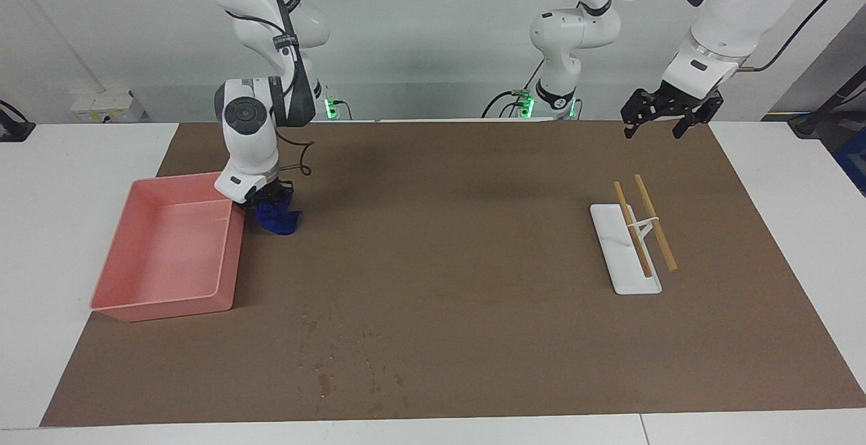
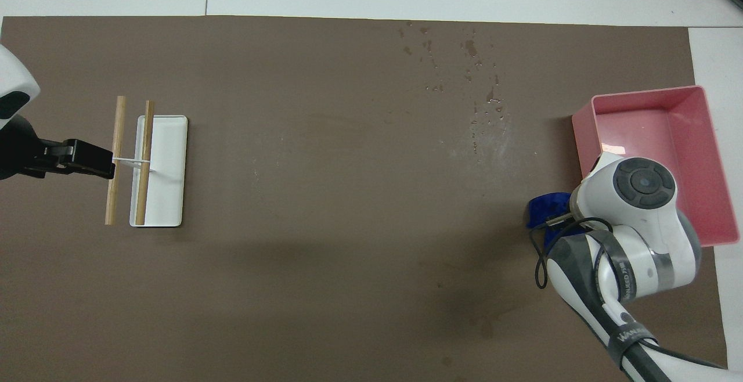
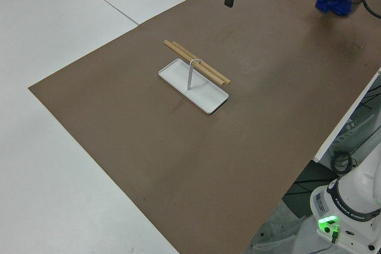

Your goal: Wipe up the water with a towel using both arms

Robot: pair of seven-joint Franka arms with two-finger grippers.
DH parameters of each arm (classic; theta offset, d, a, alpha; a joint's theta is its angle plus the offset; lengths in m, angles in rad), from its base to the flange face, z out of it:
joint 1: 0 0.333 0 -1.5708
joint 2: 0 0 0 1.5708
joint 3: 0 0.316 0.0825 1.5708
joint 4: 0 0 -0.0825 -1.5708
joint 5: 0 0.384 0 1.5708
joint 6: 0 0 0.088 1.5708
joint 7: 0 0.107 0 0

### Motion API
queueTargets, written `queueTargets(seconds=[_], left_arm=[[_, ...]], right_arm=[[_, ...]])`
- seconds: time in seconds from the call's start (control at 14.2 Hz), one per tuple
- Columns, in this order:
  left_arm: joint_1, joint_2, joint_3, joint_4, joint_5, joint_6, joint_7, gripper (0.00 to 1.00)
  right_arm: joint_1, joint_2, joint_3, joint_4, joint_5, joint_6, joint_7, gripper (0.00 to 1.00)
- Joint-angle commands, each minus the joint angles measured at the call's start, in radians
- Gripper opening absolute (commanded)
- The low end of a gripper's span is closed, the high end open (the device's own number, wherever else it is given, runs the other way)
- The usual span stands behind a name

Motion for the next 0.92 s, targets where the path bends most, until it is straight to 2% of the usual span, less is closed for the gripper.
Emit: queueTargets(seconds=[0.0, 0.28, 0.85], left_arm=[[0.008, -0.011, -0.004, -0.006, 0.01, -0.013, 0.003, 1.0], [0.008, -0.011, -0.004, -0.006, 0.01, -0.013, 0.003, 1.0], [0.008, -0.011, -0.004, -0.006, 0.01, -0.013, 0.003, 1.0]], right_arm=[[-0.019, 0.011, 0.006, 0.024, -0.028, -0.014, -0.059, 0.0], [-0.056, 0.022, 0.005, 0.042, -0.028, -0.006, -0.132, 0.0], [-0.037, 0.031, 0.008, 0.226, -0.025, -0.213, -0.132, 0.0]])
